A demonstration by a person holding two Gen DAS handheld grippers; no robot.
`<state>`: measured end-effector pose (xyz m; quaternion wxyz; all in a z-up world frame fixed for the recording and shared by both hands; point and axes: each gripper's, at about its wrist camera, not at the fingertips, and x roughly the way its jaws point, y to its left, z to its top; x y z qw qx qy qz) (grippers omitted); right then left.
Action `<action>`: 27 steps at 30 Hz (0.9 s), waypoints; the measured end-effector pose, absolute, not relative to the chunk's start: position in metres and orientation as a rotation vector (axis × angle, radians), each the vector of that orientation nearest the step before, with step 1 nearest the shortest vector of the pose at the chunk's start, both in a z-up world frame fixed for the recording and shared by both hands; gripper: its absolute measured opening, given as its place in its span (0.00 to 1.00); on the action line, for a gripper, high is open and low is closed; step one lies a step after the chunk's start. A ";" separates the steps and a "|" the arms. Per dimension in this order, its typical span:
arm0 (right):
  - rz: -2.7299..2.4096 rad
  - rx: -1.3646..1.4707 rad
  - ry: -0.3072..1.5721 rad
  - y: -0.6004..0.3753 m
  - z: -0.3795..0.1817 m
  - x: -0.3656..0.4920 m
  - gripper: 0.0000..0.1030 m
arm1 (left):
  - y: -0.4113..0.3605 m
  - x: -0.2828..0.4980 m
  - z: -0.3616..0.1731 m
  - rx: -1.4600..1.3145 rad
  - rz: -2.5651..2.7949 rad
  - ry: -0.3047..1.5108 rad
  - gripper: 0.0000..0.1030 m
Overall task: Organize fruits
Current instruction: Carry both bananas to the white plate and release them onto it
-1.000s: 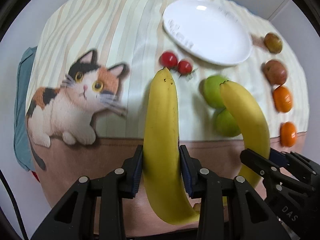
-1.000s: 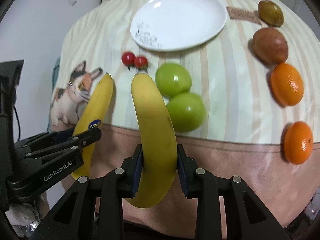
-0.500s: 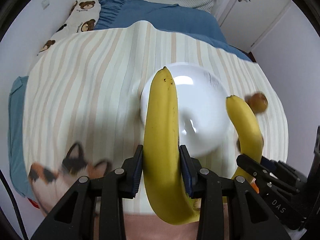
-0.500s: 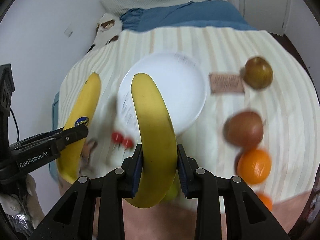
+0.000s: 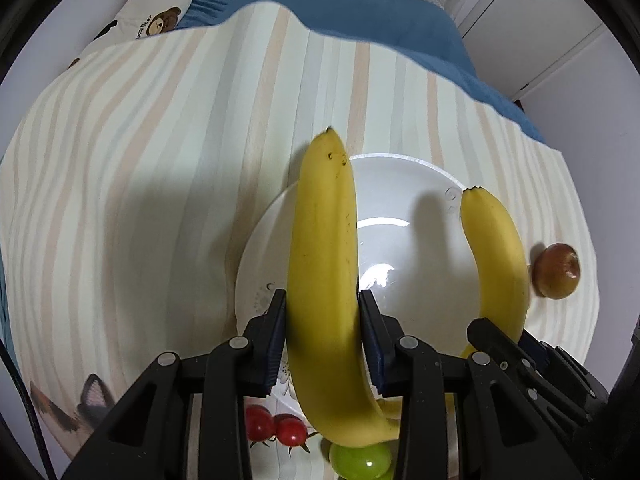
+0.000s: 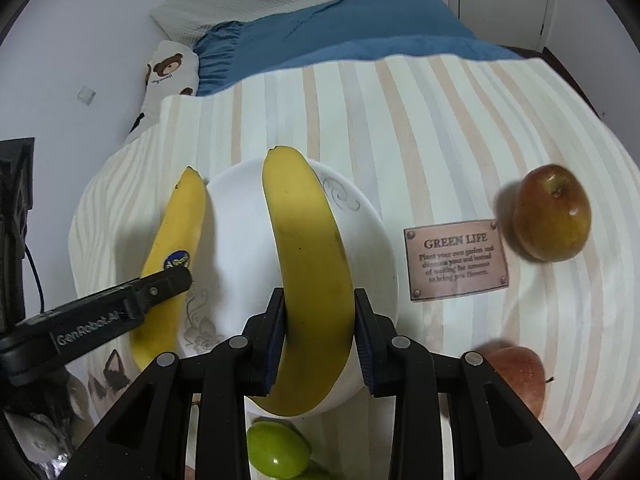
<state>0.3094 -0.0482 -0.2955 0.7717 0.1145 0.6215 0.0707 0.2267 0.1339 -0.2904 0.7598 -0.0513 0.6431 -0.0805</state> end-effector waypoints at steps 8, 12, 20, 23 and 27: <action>0.113 0.268 1.385 -0.053 -0.320 0.297 0.33 | 0.140 0.182 -0.315 -0.061 -0.161 1.384 0.31; 0.101 0.282 1.384 -0.053 -0.322 0.298 0.34 | 0.138 0.193 -0.316 -0.054 -0.155 1.375 0.31; 0.092 0.344 1.405 -0.059 -0.323 0.298 0.42 | 0.134 0.192 -0.314 -0.076 -0.144 1.418 0.33; 0.116 0.330 1.390 -0.058 -0.315 0.299 0.68 | 0.136 0.195 -0.307 -0.087 -0.161 1.418 0.42; 0.100 0.261 1.369 -0.056 -0.301 0.297 0.80 | 0.145 0.215 -0.293 -0.068 -0.149 1.393 0.68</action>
